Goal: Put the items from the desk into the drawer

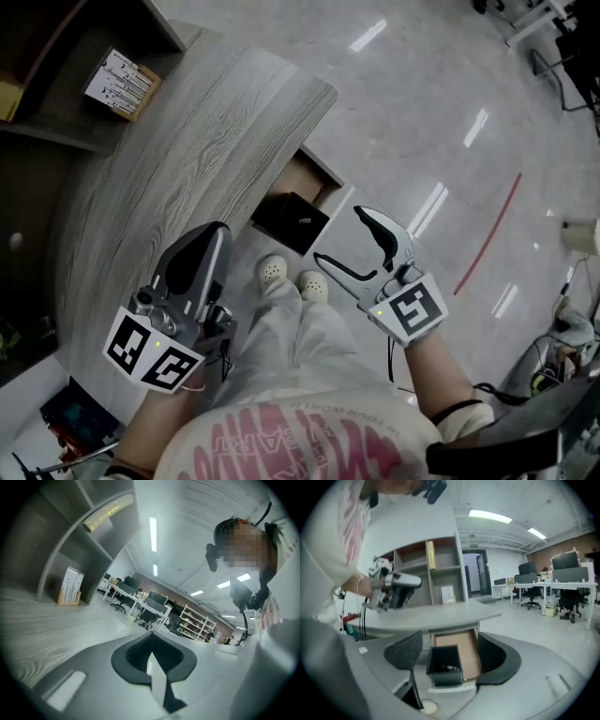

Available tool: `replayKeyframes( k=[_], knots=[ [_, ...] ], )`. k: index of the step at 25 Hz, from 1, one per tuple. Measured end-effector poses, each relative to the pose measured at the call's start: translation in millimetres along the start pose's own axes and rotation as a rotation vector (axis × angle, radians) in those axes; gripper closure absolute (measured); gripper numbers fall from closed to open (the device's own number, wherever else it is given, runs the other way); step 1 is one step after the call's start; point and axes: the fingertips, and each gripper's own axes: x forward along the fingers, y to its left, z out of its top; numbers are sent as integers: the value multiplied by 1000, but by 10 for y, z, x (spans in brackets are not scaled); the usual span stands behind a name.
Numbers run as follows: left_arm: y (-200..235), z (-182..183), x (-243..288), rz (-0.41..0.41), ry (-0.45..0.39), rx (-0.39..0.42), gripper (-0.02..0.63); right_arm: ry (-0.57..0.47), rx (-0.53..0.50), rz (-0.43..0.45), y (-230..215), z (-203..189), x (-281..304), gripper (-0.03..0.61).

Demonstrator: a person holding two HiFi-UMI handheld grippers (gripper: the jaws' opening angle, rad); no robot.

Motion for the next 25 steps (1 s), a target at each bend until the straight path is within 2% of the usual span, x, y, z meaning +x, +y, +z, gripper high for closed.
replayKeyframes(
  k=[3, 6, 10, 13, 17, 21, 25],
  knots=[
    [-157, 312, -43, -4, -58, 35, 594, -135, 110, -40, -120, 629, -331, 366],
    [-342, 617, -100, -15, -112, 56, 594, -229, 141, -27, -140, 1141, -542, 567],
    [-615, 939, -240, -23, -171, 110, 594, -257, 160, 58, 32, 1612, -714, 572],
    [-767, 1142, -424, -9, -223, 163, 594, -255, 59, 89, 197, 1862, -821, 572],
    [-905, 1258, -622, 15, -260, 201, 594, -278, -44, 84, 276, 2135, -972, 572],
    [-1024, 1249, -728, 26, -285, 223, 594, -300, -79, 89, 331, 2226, -1038, 572],
    [-1093, 1137, -726, 28, -251, 257, 594, -301, -95, 104, 381, 2196, -1058, 572]
  ],
)
